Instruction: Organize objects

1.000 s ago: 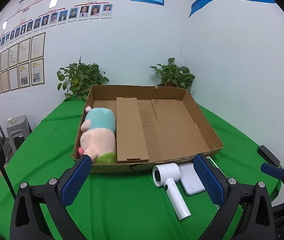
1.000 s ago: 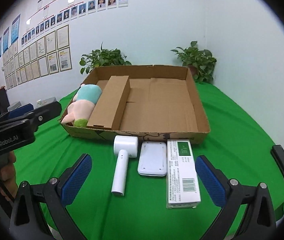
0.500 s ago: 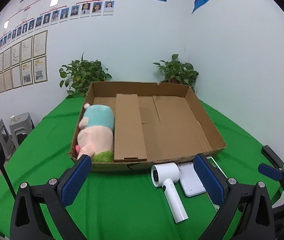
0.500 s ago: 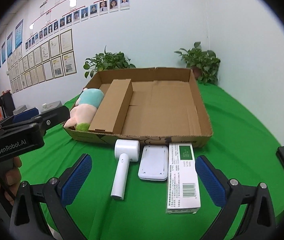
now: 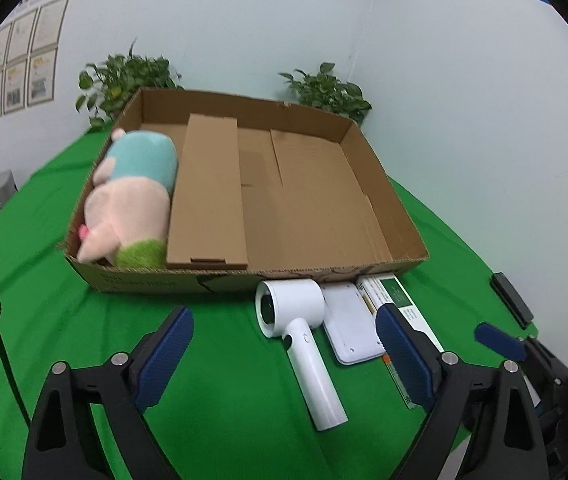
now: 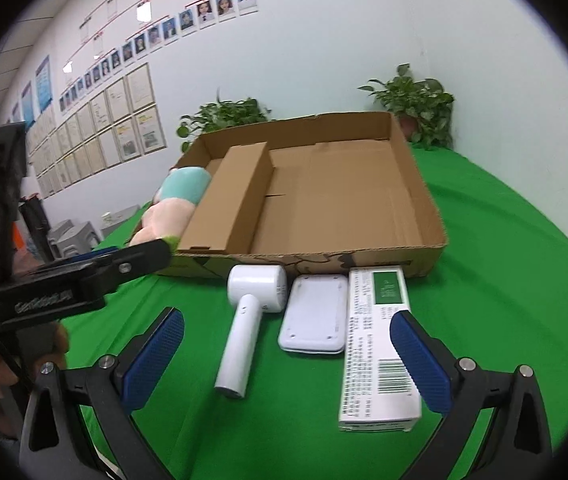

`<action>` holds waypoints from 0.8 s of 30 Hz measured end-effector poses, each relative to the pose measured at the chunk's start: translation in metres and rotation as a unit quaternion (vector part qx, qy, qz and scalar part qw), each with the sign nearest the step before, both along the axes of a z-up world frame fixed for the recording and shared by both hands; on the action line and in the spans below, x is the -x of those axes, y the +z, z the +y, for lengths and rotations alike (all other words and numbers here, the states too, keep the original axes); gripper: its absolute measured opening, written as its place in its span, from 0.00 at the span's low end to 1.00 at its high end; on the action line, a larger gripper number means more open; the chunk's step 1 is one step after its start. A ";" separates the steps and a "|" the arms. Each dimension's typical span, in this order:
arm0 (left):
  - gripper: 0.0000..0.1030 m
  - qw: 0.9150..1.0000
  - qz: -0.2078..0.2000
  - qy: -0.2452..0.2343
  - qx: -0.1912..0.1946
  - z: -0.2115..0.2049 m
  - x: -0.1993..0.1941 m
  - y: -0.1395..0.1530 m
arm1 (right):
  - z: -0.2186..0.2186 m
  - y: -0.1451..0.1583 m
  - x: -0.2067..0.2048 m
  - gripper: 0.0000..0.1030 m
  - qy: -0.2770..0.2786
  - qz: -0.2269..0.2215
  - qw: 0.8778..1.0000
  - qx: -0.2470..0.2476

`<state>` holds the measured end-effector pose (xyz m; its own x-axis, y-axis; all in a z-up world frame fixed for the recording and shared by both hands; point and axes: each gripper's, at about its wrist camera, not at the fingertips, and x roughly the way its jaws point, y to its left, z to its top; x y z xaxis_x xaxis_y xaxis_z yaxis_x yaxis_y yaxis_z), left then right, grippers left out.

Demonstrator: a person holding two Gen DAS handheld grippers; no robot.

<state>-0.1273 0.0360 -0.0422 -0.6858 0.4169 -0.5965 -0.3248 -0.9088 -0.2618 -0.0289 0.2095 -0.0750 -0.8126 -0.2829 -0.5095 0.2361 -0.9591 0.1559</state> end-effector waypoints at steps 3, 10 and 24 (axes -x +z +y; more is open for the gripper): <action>0.86 0.998 -0.043 -0.034 -0.041 -0.001 0.013 -0.014 | -0.014 -0.007 0.001 0.87 0.035 -0.009 0.999 -0.011; 0.85 0.980 -0.131 -0.099 -0.110 0.003 0.052 -0.052 | -0.052 -0.037 0.015 0.77 0.109 -0.074 0.991 -0.030; 0.64 0.938 -0.250 -0.159 -0.177 0.019 0.090 -0.106 | -0.069 -0.077 0.056 0.35 0.090 -0.171 0.980 -0.056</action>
